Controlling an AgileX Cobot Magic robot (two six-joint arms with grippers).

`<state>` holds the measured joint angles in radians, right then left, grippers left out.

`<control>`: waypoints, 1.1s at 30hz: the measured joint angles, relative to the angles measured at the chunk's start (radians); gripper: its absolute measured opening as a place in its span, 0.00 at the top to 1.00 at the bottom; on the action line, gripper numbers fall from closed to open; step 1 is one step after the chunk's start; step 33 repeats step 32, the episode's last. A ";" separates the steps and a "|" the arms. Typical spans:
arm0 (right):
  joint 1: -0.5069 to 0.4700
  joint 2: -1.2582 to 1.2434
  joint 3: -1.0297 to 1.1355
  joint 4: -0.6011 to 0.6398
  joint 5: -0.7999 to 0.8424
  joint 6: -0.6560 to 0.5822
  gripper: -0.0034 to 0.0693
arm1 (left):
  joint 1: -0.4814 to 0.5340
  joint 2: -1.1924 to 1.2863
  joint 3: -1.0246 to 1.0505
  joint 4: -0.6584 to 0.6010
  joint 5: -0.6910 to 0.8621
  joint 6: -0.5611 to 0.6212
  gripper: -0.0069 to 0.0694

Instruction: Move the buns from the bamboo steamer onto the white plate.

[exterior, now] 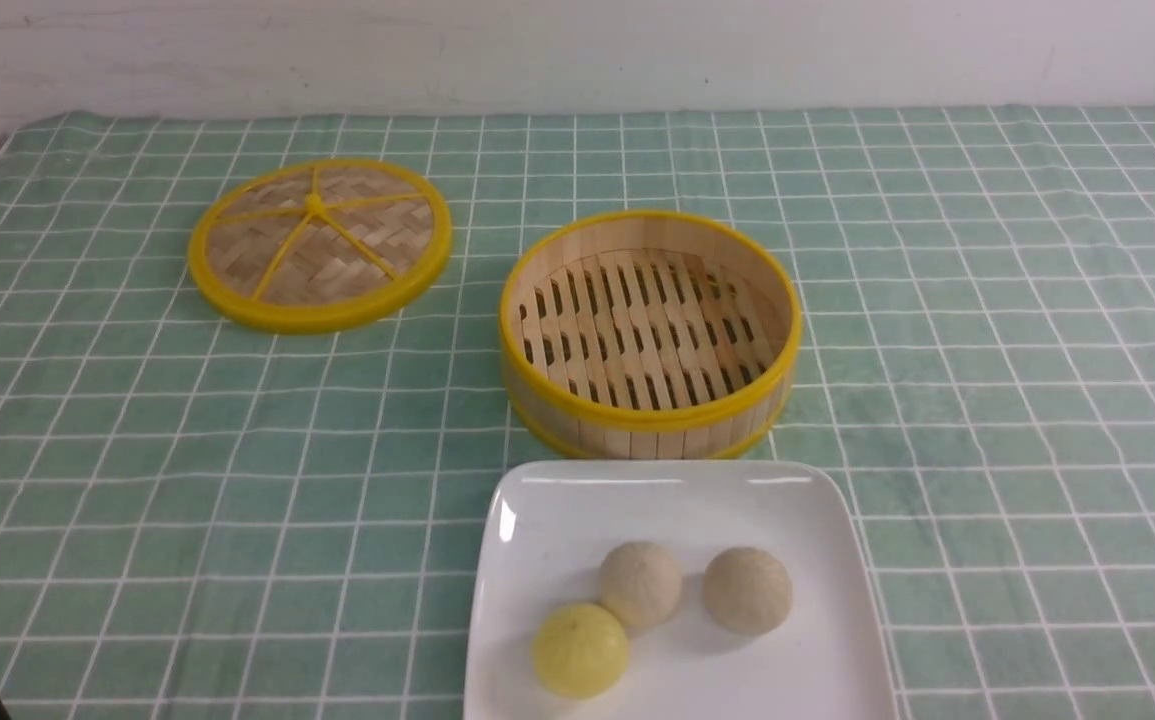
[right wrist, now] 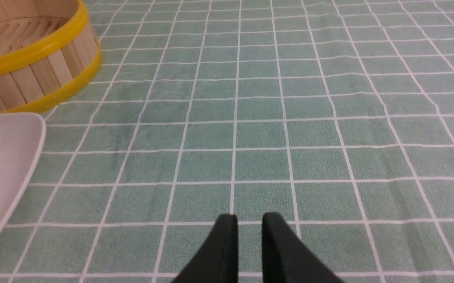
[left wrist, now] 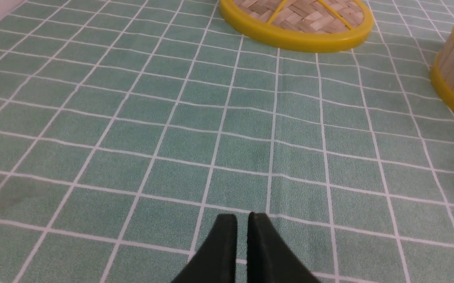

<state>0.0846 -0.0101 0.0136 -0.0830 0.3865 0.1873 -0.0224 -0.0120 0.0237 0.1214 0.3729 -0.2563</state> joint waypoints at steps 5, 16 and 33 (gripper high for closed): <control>0.000 0.000 0.000 0.000 0.000 0.000 0.78 | 0.000 0.000 0.000 0.001 0.000 0.000 0.81; 0.000 0.000 0.000 0.000 0.000 0.000 0.76 | 0.000 0.000 0.000 0.004 0.001 0.000 0.81; 0.000 0.000 0.000 0.000 0.000 0.000 0.74 | 0.000 0.000 0.000 0.005 0.001 0.000 0.80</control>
